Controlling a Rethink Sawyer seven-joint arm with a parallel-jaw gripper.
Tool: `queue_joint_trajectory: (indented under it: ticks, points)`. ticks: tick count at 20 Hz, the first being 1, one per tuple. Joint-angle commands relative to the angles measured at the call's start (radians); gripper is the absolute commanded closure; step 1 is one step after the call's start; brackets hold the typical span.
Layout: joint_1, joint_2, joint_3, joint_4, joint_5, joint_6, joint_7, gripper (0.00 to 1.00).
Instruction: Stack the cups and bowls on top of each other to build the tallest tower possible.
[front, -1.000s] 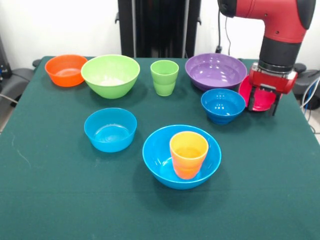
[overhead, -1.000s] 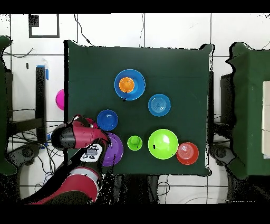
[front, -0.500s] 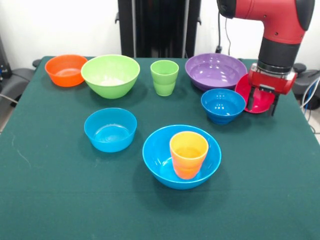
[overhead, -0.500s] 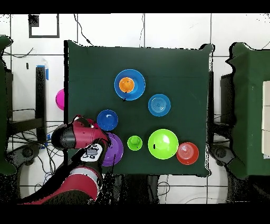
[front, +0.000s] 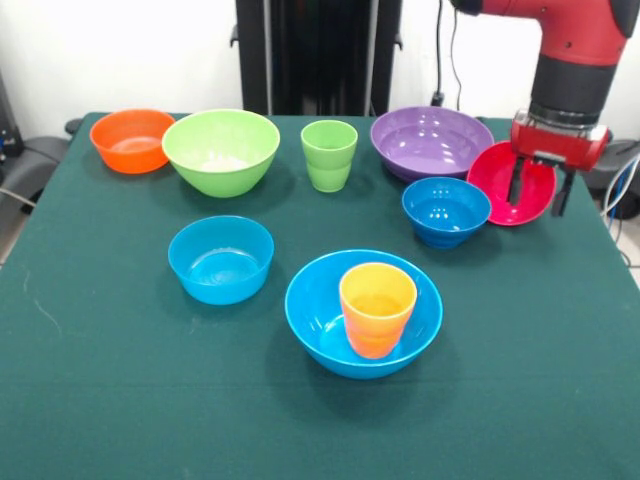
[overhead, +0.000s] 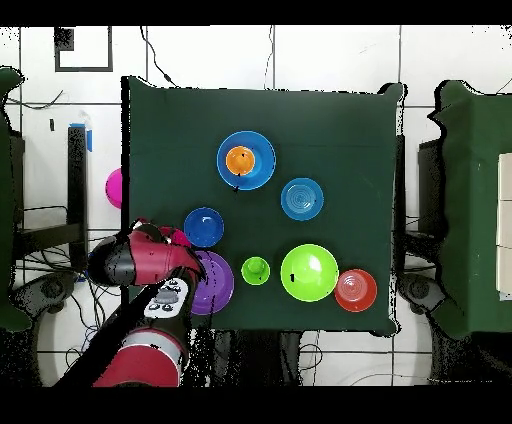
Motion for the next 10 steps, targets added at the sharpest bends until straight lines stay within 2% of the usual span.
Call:
queue_joint_trajectory:
  ticks: [1,7,10]
  points:
    - [0.018,-0.072,0.05,0.063,0.01,0.168,0.139,0.0]
    - [0.025,-0.107,0.044,0.072,0.012,0.216,0.147,0.0]
    - [0.008,-0.099,0.068,0.084,0.013,0.188,0.151,0.0]
